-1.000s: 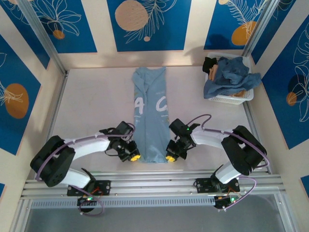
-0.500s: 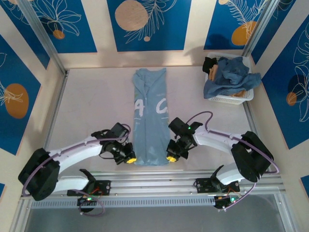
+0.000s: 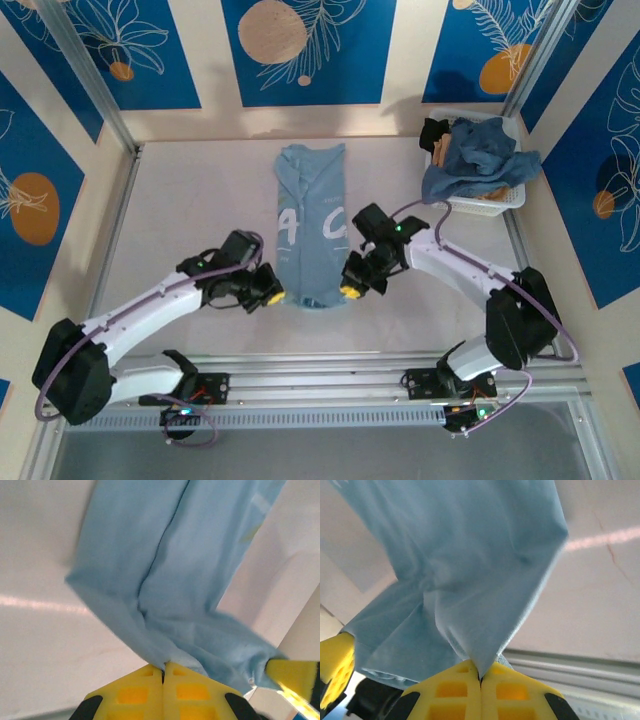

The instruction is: Fold and stack the t-shirts

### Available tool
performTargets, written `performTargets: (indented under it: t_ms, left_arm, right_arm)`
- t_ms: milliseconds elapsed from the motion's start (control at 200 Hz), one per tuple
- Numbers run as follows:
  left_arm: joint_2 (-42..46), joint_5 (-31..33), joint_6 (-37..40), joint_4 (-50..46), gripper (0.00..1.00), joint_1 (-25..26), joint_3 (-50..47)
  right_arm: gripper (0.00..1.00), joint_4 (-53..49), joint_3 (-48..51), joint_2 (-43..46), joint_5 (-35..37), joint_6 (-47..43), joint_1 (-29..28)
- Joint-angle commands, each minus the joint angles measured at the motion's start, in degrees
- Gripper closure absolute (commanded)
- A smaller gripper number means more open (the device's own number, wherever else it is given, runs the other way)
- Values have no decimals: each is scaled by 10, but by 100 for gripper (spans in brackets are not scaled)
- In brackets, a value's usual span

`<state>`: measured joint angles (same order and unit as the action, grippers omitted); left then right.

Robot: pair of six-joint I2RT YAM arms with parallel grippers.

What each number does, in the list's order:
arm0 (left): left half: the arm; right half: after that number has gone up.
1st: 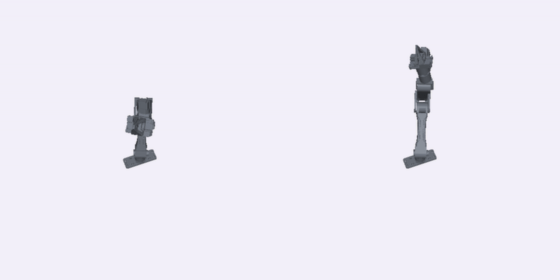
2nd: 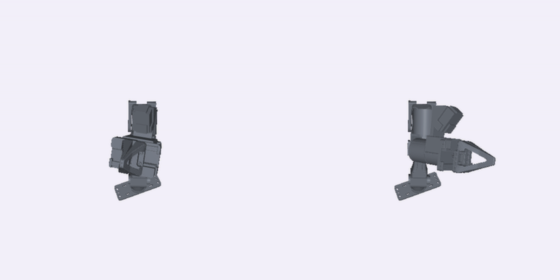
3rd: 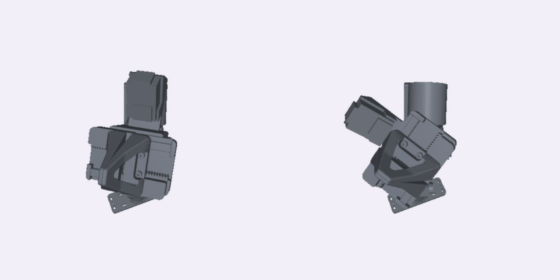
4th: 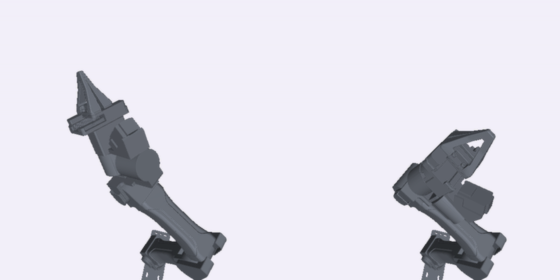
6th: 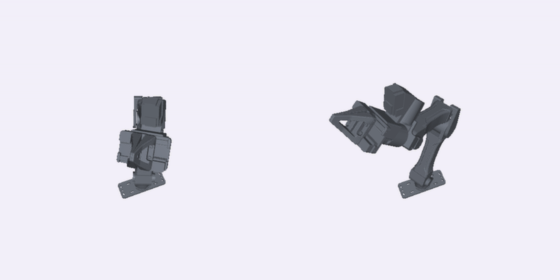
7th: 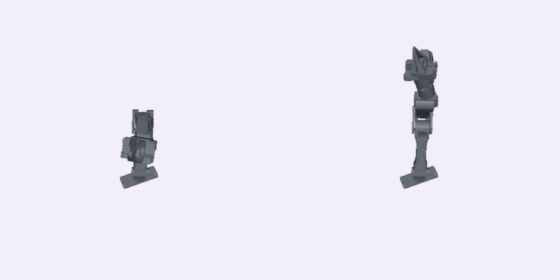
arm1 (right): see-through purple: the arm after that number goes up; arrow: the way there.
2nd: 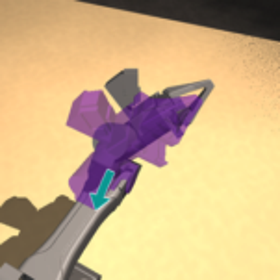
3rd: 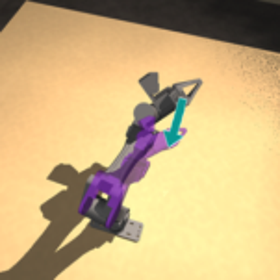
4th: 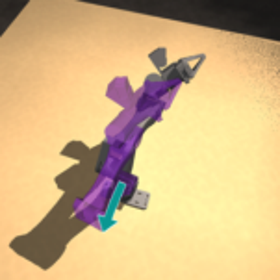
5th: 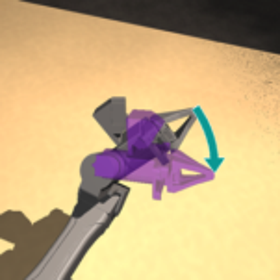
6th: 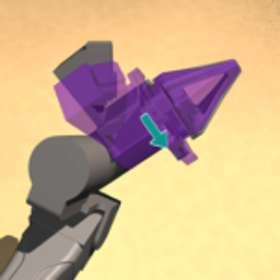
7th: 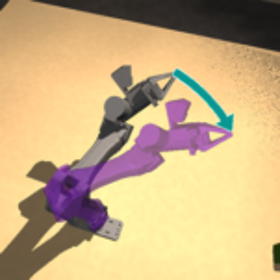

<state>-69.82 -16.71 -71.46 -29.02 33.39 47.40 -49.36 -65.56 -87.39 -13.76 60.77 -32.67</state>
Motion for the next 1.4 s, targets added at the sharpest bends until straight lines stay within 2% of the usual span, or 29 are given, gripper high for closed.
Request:
performTargets:
  t_ms: [0,165,335,585,640,690,780,845,895,1035,1170,1295,1395]
  left_arm:
    - [-51,26,25,16,100,-37,65]
    - [-149,4,68,34,100,-79,143]
    - [-253,8,89,59,100,-115,218]
    - [-414,-24,116,63,100,-138,327]
    - [-436,-21,124,44,99,-144,351]
    - [-445,-16,129,45,82,-150,359]
    - [-443,-14,139,42,55,-159,370]
    - [-424,3,158,30,43,-160,372]
    - [-402,10,168,29,40,-161,358]
    - [-304,17,165,34,42,-156,256]
    - [-226,-19,114,47,49,-142,128]
    - [-186,-55,41,103,51,-122,33]
    - [-193,-74,-5,154,46,-111,-4]
  right_arm:
    - [100,-30,-72,-48,-6,-45,30]
    - [100,-20,-174,-146,-17,-67,73]
    - [100,-31,-298,-262,-32,-87,101]
    - [100,-51,-444,-416,-38,-100,130]
    - [82,-36,-465,-442,-65,-110,134]
    - [63,-47,-495,-465,-71,-124,138]
    - [46,-64,-525,-471,-56,-144,145]
    - [41,-57,-511,-446,-45,-147,152]
    - [36,-46,-485,-415,-36,-148,157]
    - [35,-5,-352,-308,-15,-145,155]
    - [36,54,-180,-197,1,-134,122]
    - [38,115,-42,-124,-2,-104,89]
    - [39,156,19,-105,-9,-89,74]
